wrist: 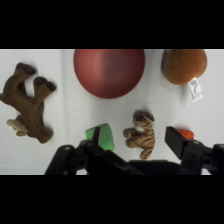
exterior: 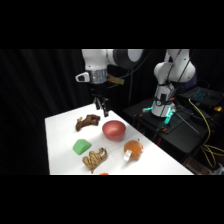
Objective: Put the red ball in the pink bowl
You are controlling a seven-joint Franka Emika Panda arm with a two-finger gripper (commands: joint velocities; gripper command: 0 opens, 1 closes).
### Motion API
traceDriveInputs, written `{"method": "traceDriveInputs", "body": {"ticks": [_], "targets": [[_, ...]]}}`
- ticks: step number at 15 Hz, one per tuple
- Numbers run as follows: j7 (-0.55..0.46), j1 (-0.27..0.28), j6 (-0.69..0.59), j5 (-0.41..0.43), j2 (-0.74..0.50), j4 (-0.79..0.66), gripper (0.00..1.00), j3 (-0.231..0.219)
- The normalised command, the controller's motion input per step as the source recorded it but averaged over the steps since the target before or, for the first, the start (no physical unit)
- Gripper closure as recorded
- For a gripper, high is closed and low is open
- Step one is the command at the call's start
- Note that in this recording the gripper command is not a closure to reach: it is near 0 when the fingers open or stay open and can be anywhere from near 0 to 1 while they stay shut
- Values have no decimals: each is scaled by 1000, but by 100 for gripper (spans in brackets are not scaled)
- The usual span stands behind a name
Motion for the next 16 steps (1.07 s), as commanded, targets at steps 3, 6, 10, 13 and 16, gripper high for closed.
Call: {"method": "traceDriveInputs", "body": {"ticks": [3,6,10,13,16], "targets": [[39,10,-20,-56,25,63,0,35],[113,102,-18,-139,114,214,0,102],[104,137,60,-132,351,411,0,115],[-17,89,126,-95,553,546,0,70],[51,82,106,-133,526,550,0,18]]}}
